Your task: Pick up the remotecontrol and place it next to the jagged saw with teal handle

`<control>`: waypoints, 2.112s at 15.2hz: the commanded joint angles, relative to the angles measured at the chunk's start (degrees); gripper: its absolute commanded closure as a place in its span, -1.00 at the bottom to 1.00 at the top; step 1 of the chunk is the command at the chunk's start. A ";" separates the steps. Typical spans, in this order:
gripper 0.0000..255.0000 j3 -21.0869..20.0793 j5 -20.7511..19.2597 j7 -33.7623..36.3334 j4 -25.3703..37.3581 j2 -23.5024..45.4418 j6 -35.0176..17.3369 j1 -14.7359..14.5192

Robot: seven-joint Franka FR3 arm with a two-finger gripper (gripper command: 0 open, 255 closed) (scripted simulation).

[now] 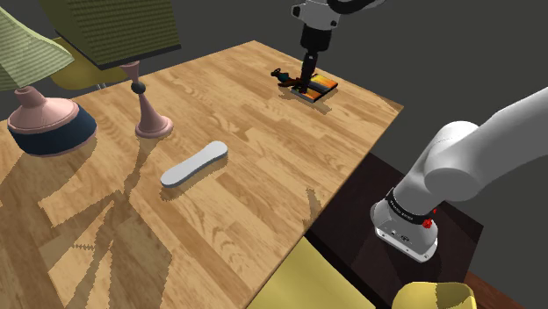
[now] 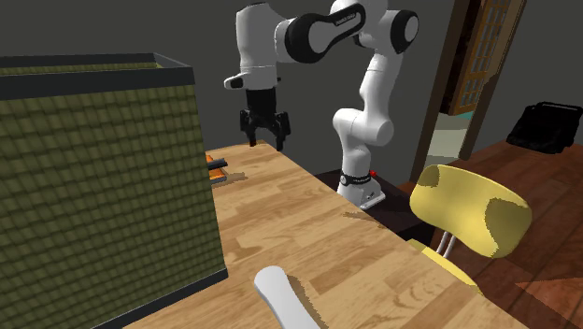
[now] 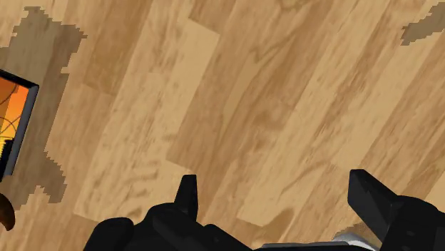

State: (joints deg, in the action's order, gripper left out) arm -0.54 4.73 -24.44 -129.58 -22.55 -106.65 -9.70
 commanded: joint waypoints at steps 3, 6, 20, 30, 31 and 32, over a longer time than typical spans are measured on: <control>-1.00 -1.83 -0.20 -4.07 4.47 7.52 -3.24 -2.57; -1.00 -3.26 -0.69 -6.98 7.92 12.86 -5.22 -4.24; -1.00 -10.61 -6.91 -17.81 25.19 35.32 -10.57 -12.10; -1.00 -14.43 -13.38 -23.61 35.35 47.99 -12.50 -18.55; -1.00 -14.38 -13.49 -23.54 35.02 48.30 -13.13 -18.57; -1.00 -14.32 -13.60 -23.47 34.71 48.62 -13.75 -18.59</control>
State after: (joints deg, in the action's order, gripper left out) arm -14.86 -8.68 -47.92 -94.36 25.78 -119.59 -28.20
